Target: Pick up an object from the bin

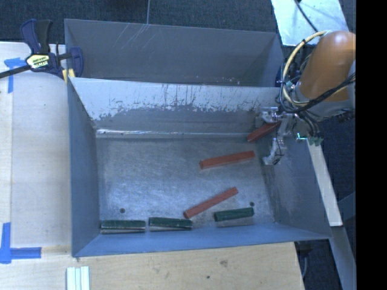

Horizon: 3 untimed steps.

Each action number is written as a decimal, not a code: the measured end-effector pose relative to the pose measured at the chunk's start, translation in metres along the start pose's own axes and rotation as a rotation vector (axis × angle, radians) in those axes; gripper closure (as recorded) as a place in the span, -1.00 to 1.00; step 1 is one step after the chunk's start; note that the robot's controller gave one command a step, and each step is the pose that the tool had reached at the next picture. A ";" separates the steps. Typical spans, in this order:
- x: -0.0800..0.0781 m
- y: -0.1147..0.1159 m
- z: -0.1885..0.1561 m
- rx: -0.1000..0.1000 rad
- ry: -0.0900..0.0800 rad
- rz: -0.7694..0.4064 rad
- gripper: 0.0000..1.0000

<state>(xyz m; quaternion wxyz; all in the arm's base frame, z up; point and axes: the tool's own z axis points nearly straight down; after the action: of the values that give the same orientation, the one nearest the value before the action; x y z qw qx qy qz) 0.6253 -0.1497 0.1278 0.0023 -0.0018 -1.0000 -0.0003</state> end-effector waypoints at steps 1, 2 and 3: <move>-0.002 0.001 -0.006 0.001 -0.008 -0.004 1.00; 0.009 0.032 -0.035 0.001 -0.006 -0.198 1.00; 0.025 0.038 -0.079 0.005 -0.012 -0.431 1.00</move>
Offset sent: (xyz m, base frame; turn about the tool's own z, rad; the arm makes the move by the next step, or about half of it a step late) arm 0.0000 0.0000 0.0000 0.0000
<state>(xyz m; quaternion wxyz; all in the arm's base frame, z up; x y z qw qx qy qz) 0.6005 -0.1121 0.2066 -0.0039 0.2119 -0.9773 0.0015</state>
